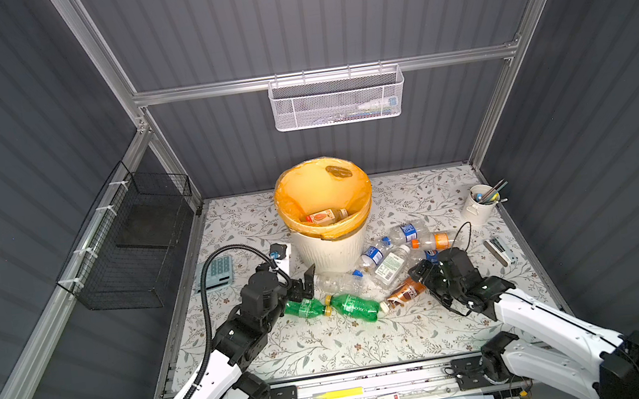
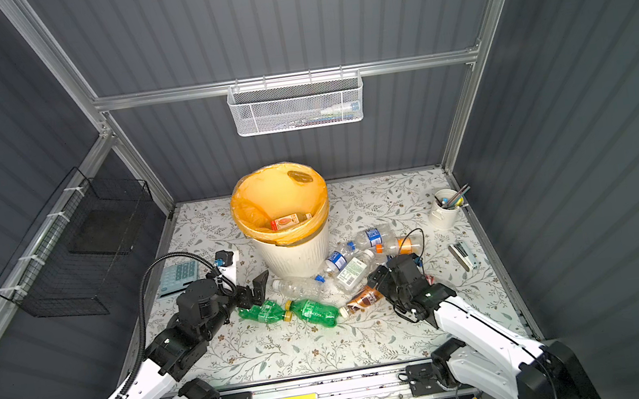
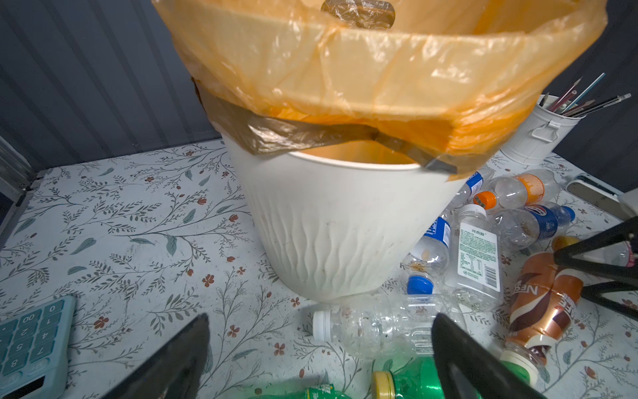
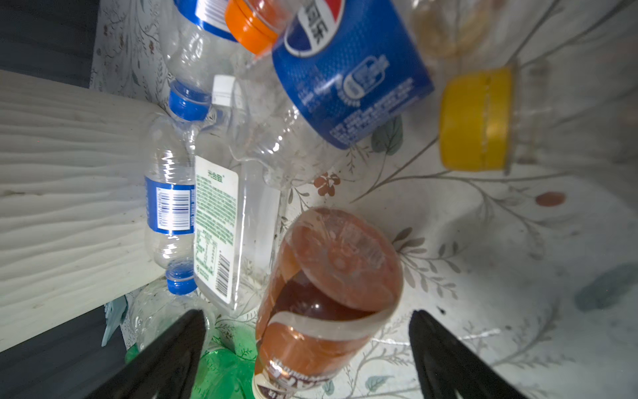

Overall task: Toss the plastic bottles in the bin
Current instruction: 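Lower the right gripper into the pile and grasp the brown coffee bottle, then lift the brown bottle with the right gripper and drop it into the bin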

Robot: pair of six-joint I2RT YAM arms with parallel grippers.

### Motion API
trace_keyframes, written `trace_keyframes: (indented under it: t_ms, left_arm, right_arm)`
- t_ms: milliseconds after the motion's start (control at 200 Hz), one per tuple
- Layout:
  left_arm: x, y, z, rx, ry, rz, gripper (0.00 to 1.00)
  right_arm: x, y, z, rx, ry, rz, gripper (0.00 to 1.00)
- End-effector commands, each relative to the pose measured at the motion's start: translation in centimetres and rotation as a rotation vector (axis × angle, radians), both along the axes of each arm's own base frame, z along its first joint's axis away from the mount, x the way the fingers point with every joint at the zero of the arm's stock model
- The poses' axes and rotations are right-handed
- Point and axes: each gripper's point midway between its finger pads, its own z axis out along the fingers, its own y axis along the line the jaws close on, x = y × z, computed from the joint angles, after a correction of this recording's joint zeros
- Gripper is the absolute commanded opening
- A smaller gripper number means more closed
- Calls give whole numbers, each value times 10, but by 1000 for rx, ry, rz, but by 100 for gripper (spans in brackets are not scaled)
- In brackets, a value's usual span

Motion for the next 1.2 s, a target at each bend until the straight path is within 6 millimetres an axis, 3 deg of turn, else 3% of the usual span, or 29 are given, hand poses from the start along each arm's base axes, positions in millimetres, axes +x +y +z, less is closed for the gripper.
trace_keyframes:
  t_ms: [0,185,430,570,831,921,1051,1136,1196]
  left_arm:
    - [-2,3,-1,11,-8,5,100]
    - [-3,6,-2,7,-10,18,100]
    - [-4,8,-4,8,-6,26,100]
    - [-4,10,-4,11,-5,31,100]
    - [-5,11,-2,-13,-6,43,100]
    - [-4,15,-3,-19,-3,70,100]
    - [-2,26,-7,-47,-2,144,100]
    - [0,36,-13,-62,9,209,100]
    - [0,43,-18,-65,21,249,100]
  right_arm:
    - [0,5,-7,21,11,2,92]
    - [-3,9,-23,27,53,9,90]
    - [-8,7,-39,15,82,8,78]
    - [-10,3,-40,11,74,-5,65]
    - [-8,-3,-22,1,-1,-15,56]
    - [-3,-7,1,-20,-72,-9,53]
    - [9,-19,61,-103,-262,9,53]
    - [20,-37,132,-208,-465,-11,52]
    - [24,-53,201,-282,-638,-46,53]
